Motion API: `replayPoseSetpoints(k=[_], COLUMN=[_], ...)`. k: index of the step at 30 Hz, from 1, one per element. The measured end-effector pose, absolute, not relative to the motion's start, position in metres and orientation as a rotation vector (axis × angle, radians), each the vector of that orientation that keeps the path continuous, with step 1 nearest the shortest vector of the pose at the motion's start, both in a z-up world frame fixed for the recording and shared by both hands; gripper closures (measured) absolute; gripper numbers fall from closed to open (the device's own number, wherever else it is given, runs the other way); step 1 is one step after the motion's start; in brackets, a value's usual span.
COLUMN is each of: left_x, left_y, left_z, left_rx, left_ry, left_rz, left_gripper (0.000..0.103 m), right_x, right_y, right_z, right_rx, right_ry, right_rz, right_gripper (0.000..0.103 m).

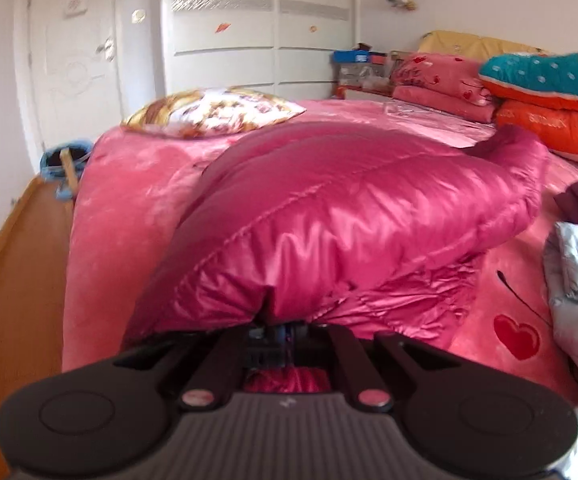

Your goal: Fold large clothes

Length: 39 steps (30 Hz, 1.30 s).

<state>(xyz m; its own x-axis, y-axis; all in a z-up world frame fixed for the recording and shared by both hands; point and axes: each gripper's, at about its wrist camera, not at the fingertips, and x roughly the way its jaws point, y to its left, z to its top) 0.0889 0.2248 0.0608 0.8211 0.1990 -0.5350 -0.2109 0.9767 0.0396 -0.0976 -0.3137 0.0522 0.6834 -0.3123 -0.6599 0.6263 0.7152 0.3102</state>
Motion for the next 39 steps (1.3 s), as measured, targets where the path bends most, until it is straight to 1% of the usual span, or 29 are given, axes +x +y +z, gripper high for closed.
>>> replayPoseSetpoints(k=[1, 3, 8, 12, 15, 19, 24, 28, 31, 34, 36, 39], left_x=[0.085, 0.078, 0.051, 0.029, 0.024, 0.02, 0.023, 0.034, 0.043, 0.048, 0.052, 0.053], left_y=[0.22, 0.21, 0.171, 0.158, 0.158, 0.154, 0.147, 0.143, 0.141, 0.14, 0.141, 0.136], left_z=[0.063, 0.07, 0.088, 0.093, 0.092, 0.091, 0.085, 0.068, 0.056, 0.046, 0.042, 0.04], left_rx=[0.002, 0.026, 0.117, 0.1, 0.031, -0.043, -0.125, -0.151, -0.184, -0.183, -0.183, -0.179], left_ry=[0.551, 0.514, 0.37, 0.263, 0.256, 0.277, 0.303, 0.414, 0.505, 0.57, 0.597, 0.607], left_rz=[0.204, 0.17, 0.047, -0.103, -0.175, -0.238, -0.354, -0.359, -0.334, -0.295, -0.283, -0.285], left_gripper=[0.095, 0.08, 0.067, 0.058, 0.058, 0.058, 0.056, 0.055, 0.055, 0.055, 0.055, 0.055], right_x=[-0.097, -0.096, -0.086, -0.075, -0.062, -0.045, -0.032, -0.039, -0.049, -0.058, -0.064, -0.076], right_y=[-0.313, -0.313, -0.299, -0.284, -0.255, -0.198, -0.121, -0.069, -0.062, -0.078, -0.09, -0.121], right_z=[0.051, 0.048, 0.051, 0.069, 0.09, 0.106, 0.096, 0.081, 0.087, 0.098, 0.106, 0.108], right_rx=[0.52, 0.506, 0.485, 0.536, 0.49, 0.389, 0.268, 0.066, -0.021, -0.001, 0.05, 0.202], right_ry=[0.627, 0.64, 0.633, 0.555, 0.503, 0.515, 0.598, 0.649, 0.653, 0.658, 0.663, 0.694], right_rz=[-0.575, -0.592, -0.535, -0.414, -0.254, -0.012, 0.249, 0.37, 0.384, 0.37, 0.349, 0.287], right_gripper=[0.0, 0.0, 0.0, 0.0, 0.0, 0.0, 0.0, 0.0, 0.0, 0.0, 0.0, 0.0])
